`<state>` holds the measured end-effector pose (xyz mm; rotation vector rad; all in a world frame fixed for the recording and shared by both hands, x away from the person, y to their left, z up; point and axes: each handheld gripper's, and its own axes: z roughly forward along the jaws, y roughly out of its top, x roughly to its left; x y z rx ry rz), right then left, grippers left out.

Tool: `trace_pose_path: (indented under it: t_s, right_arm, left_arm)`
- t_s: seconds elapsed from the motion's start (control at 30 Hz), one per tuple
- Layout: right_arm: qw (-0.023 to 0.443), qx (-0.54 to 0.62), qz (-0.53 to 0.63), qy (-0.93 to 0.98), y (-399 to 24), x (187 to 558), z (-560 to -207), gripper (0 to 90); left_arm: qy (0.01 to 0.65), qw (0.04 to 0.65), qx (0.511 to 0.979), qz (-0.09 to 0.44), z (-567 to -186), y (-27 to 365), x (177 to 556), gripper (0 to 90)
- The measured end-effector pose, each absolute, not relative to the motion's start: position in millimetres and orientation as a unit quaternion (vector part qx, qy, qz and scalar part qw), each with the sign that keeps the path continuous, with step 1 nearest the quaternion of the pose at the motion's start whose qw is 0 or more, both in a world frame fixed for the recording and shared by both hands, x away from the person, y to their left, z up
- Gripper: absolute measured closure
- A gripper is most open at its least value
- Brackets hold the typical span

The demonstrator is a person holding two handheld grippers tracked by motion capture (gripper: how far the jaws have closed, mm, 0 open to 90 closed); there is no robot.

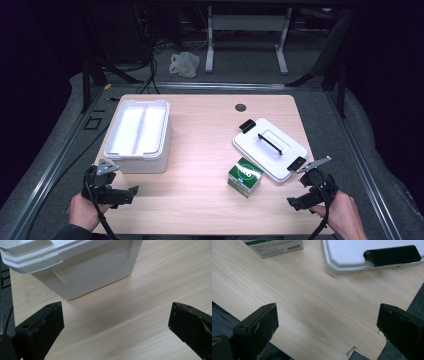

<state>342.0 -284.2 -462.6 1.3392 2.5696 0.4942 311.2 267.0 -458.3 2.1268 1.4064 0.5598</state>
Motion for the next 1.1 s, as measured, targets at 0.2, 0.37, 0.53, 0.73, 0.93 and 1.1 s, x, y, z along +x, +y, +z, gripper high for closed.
trace_pose_path:
  t_s: [0.2,0.37,0.53,0.73,0.93,1.1]
  right_arm:
    - [0.094,0.446,0.161,0.876,-278.1,343.2,-463.0,3.4]
    - [0.091,0.440,0.157,0.879,-269.7,346.5,-460.4,3.5]
    - [0.090,0.432,0.159,0.883,-260.8,350.5,-455.8,3.5]
    - [0.090,0.414,0.163,0.891,-240.2,359.8,-447.5,3.2]
    - [0.088,0.389,0.162,0.902,-214.5,371.0,-443.3,2.4]
    - [0.077,0.375,0.156,0.911,-194.9,385.1,-444.0,0.0]
  left_arm:
    - [0.517,0.246,0.795,0.201,-461.3,264.8,313.1,0.6]
    - [0.516,0.236,0.800,0.195,-464.5,263.6,315.3,0.7]
    - [0.516,0.234,0.802,0.191,-465.8,263.1,314.6,0.1]
    - [0.516,0.231,0.802,0.194,-466.4,264.1,311.8,0.2]
    - [0.517,0.225,0.803,0.195,-467.8,264.9,309.2,0.2]
    - [0.522,0.222,0.800,0.195,-469.1,269.7,304.6,0.2]
